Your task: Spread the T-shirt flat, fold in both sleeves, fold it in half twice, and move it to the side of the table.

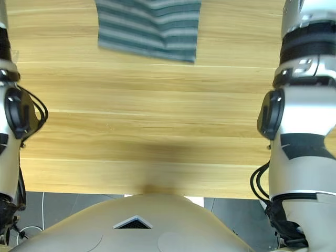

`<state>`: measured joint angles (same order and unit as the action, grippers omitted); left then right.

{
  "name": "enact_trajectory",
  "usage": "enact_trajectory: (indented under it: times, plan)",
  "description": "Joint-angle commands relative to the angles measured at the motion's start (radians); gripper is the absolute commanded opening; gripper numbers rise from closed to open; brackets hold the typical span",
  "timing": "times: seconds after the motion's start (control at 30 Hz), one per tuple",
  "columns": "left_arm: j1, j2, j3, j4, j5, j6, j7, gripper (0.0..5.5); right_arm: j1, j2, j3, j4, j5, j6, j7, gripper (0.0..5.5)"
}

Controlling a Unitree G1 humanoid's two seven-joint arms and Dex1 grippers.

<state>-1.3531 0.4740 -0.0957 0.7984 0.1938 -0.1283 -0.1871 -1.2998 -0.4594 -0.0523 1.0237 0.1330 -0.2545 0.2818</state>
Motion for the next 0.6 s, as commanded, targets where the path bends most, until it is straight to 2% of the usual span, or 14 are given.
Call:
enact_trajectory:
  times: [0.03,0.13,0.23,0.33,0.43,0.53,0.6]
  plan:
    - [0.043,0.058,-0.025,-0.03,0.028,-0.105,-0.071,0.0,-0.007,-0.035,-0.01,0.047,-0.041,-0.106,0.033,0.04]
    - [0.298,0.098,-0.084,-0.312,0.004,-0.059,-0.245,0.0,0.185,-0.007,0.054,-0.122,-0.033,-0.122,0.231,0.04]
    - [0.637,0.149,-0.117,-0.639,-0.033,0.042,-0.372,0.0,0.542,-0.024,0.193,-0.486,-0.02,-0.09,0.436,0.04]
    - [0.867,0.146,-0.167,-0.764,-0.017,0.077,-0.427,0.0,0.807,-0.088,0.295,-0.714,-0.026,-0.097,0.589,0.04]
    - [0.973,0.146,-0.181,-0.826,-0.009,0.091,-0.466,0.0,0.904,-0.138,0.29,-0.844,0.039,-0.052,0.698,0.04]
    - [1.014,0.168,-0.144,-0.882,-0.003,0.111,-0.477,0.0,0.917,-0.159,0.246,-0.902,0.094,0.012,0.738,0.04]
    - [1.07,0.222,-0.103,-0.989,-0.007,0.124,-0.507,0.0,0.932,-0.178,0.218,-0.932,0.125,0.045,0.757,0.04]
